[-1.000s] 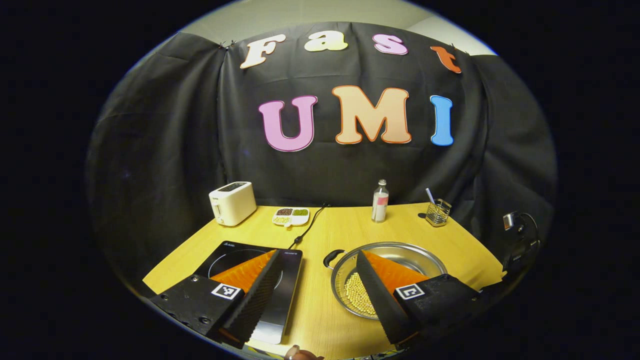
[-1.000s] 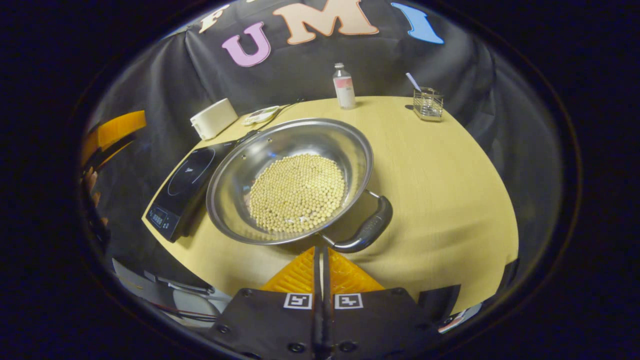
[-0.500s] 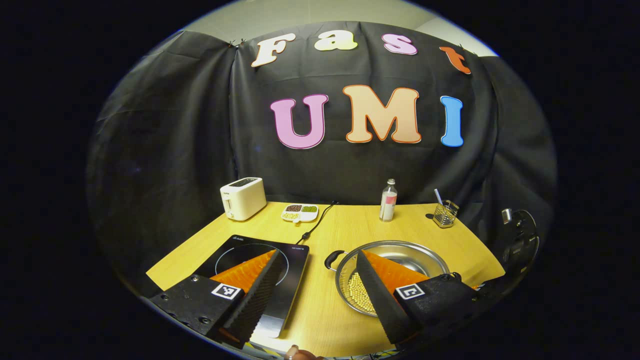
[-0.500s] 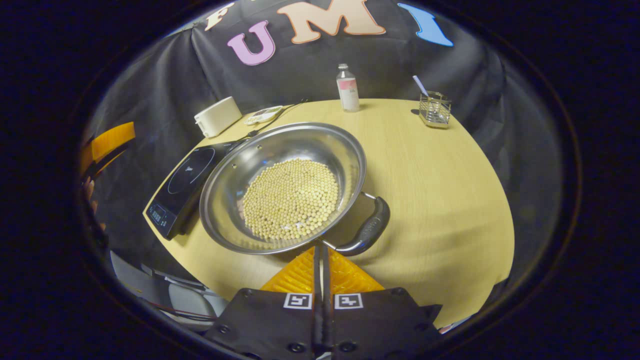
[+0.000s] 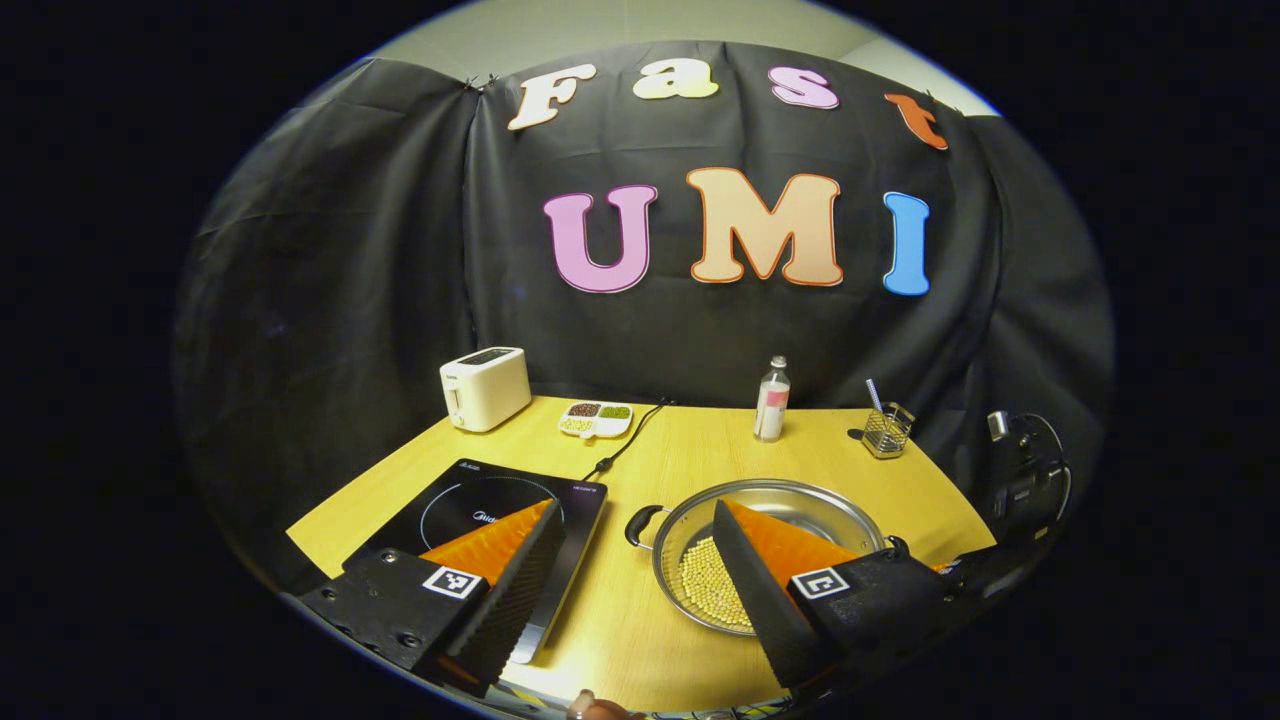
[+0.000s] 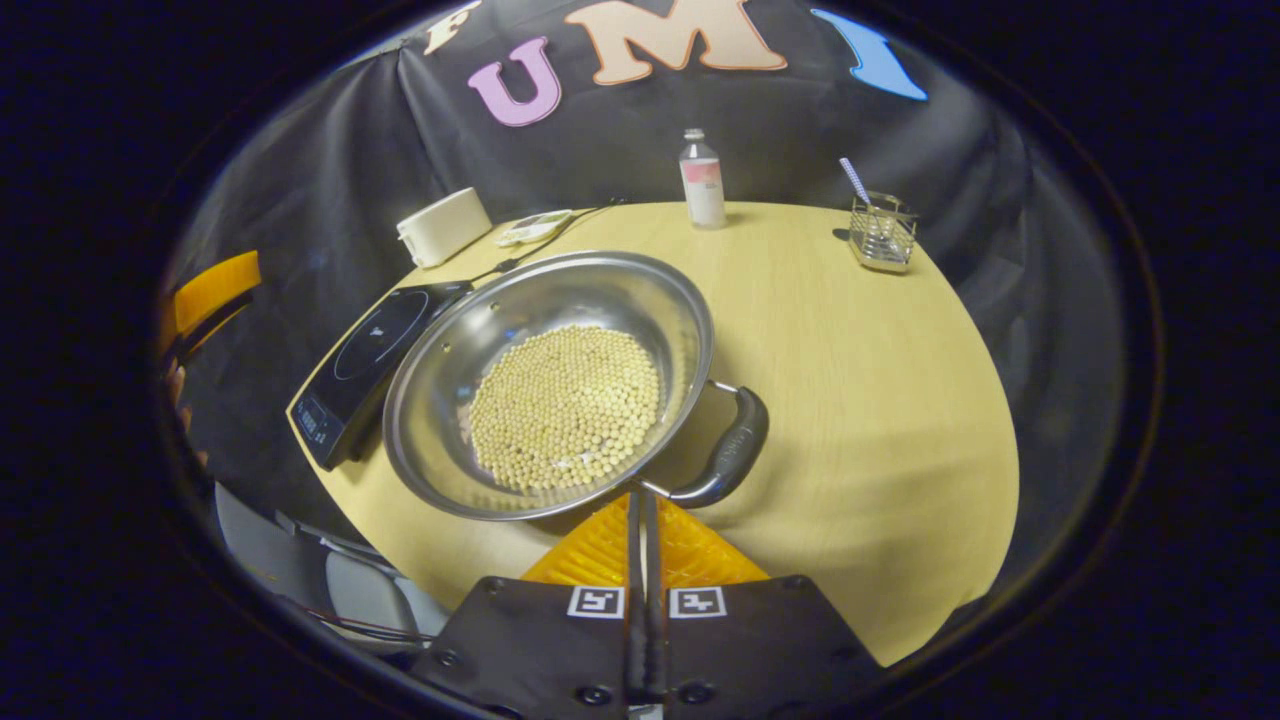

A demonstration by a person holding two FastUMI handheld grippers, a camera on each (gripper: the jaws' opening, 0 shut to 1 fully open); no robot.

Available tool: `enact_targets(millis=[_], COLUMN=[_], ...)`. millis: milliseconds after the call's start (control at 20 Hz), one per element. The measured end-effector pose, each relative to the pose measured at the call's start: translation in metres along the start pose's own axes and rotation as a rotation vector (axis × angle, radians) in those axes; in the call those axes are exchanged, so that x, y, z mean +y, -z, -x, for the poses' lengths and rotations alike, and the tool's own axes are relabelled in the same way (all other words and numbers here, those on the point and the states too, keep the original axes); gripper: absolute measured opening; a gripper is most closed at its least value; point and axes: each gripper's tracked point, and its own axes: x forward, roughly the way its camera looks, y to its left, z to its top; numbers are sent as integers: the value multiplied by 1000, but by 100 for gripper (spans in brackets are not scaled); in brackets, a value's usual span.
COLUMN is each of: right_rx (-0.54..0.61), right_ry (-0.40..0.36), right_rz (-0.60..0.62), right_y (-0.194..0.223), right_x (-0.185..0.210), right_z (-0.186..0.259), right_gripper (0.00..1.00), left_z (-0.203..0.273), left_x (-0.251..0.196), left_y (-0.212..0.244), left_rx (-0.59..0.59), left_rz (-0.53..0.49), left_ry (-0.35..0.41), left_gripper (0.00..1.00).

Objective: First push the handle of the pot to place it horizontally, then grasp the pot with both hands and set it on the induction cooktop.

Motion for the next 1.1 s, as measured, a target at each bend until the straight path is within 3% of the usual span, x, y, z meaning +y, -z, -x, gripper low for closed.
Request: enact_targets(millis=[700, 1100], right_rx=[-6, -5], right_ry=[5, 10], right_rz=[28, 24], right_y=[-21, -25], right_x=[-19, -27], right_z=[-15, -19], right_gripper=[2, 2], left_z=[4, 10], left_x=[4, 2], left_y=[4, 5], left_rx=[20, 19], left_rz=[5, 19], left_ry=[-50, -57], left_gripper=[94, 97])
